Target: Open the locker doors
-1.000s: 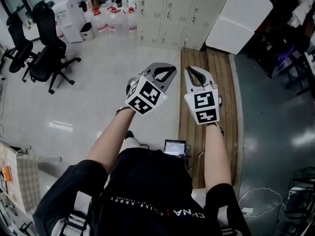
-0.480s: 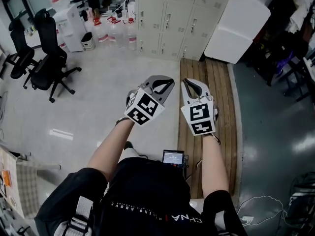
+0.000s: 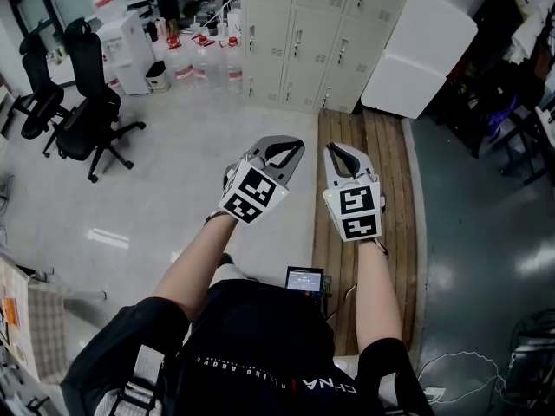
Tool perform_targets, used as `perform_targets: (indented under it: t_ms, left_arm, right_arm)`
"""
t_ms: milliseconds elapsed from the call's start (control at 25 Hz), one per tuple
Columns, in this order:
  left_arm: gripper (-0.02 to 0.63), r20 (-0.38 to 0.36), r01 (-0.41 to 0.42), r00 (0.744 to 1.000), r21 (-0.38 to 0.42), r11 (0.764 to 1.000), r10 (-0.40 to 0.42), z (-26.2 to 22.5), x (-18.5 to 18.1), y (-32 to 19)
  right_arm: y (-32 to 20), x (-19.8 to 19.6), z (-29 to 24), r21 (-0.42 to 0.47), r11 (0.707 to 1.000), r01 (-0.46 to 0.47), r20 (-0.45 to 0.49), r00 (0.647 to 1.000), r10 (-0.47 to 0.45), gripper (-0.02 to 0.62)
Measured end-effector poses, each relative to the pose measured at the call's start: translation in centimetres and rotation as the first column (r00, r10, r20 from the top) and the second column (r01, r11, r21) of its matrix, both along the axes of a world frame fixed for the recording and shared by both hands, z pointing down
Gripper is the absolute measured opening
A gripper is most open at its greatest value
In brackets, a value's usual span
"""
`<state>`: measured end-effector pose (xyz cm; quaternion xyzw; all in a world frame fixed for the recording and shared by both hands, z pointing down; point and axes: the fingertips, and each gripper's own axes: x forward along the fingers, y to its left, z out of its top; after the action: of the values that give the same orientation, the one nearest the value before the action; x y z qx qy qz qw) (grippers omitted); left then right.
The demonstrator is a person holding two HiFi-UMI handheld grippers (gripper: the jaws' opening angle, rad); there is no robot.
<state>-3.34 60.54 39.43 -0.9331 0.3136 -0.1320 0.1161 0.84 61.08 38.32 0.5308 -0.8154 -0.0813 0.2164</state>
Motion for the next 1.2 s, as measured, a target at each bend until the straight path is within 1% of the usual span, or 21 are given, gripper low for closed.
perform_targets:
  t_ms: [160,400,680,800,960,1080,1200]
  left_arm:
    - [0.018,0.007,0.008,1.0,-0.026,1.0,-0.007,0.4,0.0,-0.4]
    - [0.02,-0.002,0.018,1.0,-0.013,1.0,-0.018,-0.4,0.4,-1.0]
    - [0.02,-0.01,0.013,1.0,-0.022,1.0,-0.013,0.7,0.8,-1.6]
    - [0.02,0.0,0.005,1.0,-0.032,0.999,-0.005,1.5,1.0,-2.7]
    - [0.02,0.022,-0.008,1.0,-0.054,0.999,0.009,2.8,1.3,-5.5]
    - [0.018,0.028,-0.02,0.999,-0.064,0.998,0.022,3.5,1.6,-9.0]
    - [0.018,0.024,-0.048,0.998,-0.079,0.996,0.051,4.0,2.0,-12.9]
  right_arm:
    - [-0.1,0.2,0.5,-0.013,1.0,0.006,-0.019,1.0,-0.006,0.04]
    - [-0.7,0.9,0.3,-0.017,1.0,0.008,0.021,1.0,-0.008,0.041]
    - [-1.6,2.1,1.7,-0.035,0.999,-0.006,0.042,0.999,0.007,0.041]
    - [-2.8,2.5,2.5,-0.043,0.999,-0.012,0.038,0.999,0.014,0.041]
    - [-5.9,2.7,3.8,-0.07,0.997,-0.012,0.052,0.999,0.015,0.041]
    - [-9.1,3.0,4.3,-0.079,0.997,-0.024,0.06,0.998,0.028,0.041]
    - [-12.7,3.2,4.9,-0.09,0.995,-0.033,0.049,0.998,0.038,0.041]
